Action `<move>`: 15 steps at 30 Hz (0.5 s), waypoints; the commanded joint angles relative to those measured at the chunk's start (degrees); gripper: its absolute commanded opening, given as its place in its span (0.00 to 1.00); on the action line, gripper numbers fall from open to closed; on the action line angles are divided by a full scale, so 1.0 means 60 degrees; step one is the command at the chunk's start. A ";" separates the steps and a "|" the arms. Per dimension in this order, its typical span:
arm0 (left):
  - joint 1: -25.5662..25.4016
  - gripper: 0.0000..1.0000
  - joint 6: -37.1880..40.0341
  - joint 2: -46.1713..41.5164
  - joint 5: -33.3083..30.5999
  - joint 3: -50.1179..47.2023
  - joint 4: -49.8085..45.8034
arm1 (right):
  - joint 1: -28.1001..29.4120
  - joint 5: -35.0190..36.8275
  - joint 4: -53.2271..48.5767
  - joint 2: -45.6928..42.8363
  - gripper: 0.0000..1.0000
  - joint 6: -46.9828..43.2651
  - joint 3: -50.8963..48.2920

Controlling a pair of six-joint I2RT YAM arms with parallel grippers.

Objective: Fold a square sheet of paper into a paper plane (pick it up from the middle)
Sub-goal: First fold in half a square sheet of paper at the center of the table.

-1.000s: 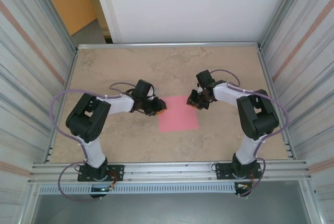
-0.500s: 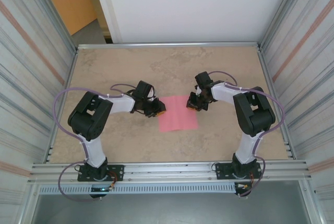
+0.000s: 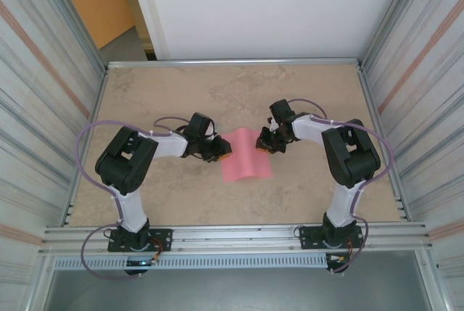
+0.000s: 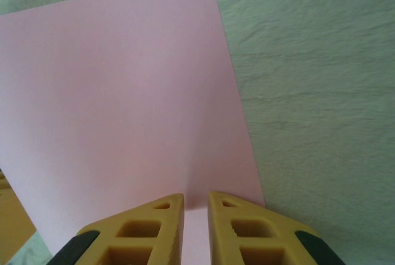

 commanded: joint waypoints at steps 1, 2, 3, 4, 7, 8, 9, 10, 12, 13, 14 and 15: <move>0.0008 0.23 -0.0162 0.0302 -0.0114 -0.0213 -0.0075 | 0.0230 -0.0240 0.0030 0.0449 0.19 0.0285 0.0016; 0.0019 0.23 -0.0194 0.0308 -0.0081 -0.0202 -0.0022 | 0.0285 -0.0271 0.0086 0.0494 0.19 0.0323 0.0083; 0.0018 0.24 -0.0229 0.0323 -0.0027 -0.0184 0.0035 | 0.0350 -0.0328 0.0103 0.0548 0.19 0.0351 0.0117; 0.0011 0.25 -0.0262 0.0326 0.0016 -0.0183 0.0106 | 0.0412 -0.0366 0.0118 0.0602 0.19 0.0384 0.0172; 0.0021 0.26 -0.0407 0.0326 0.0118 -0.0230 0.0356 | 0.0527 -0.0538 0.0241 0.0776 0.19 0.0495 0.0329; 0.0030 0.26 -0.0452 0.0308 0.0137 -0.0256 0.0451 | 0.0550 -0.0579 0.0315 0.0809 0.19 0.0547 0.0327; 0.0022 0.27 -0.0489 0.0280 0.0150 -0.0295 0.0555 | 0.0550 -0.0622 0.0383 0.0803 0.19 0.0588 0.0325; 0.0035 0.28 -0.0540 0.0246 0.0168 -0.0351 0.0675 | 0.0538 -0.0650 0.0411 0.0809 0.19 0.0617 0.0326; 0.0053 0.30 -0.0613 0.0151 0.0183 -0.0482 0.0935 | 0.0521 -0.0667 0.0445 0.0788 0.19 0.0629 0.0310; 0.0068 0.32 -0.0652 0.0087 0.0217 -0.0558 0.1110 | 0.0510 -0.0664 0.0449 0.0774 0.19 0.0631 0.0326; 0.0085 0.34 -0.0650 0.0051 0.0313 -0.0616 0.1278 | 0.0494 -0.0681 0.0454 0.0740 0.19 0.0630 0.0312; 0.0094 0.37 -0.0625 0.0026 0.0413 -0.0634 0.1407 | 0.0485 -0.0682 0.0468 0.0731 0.19 0.0632 0.0301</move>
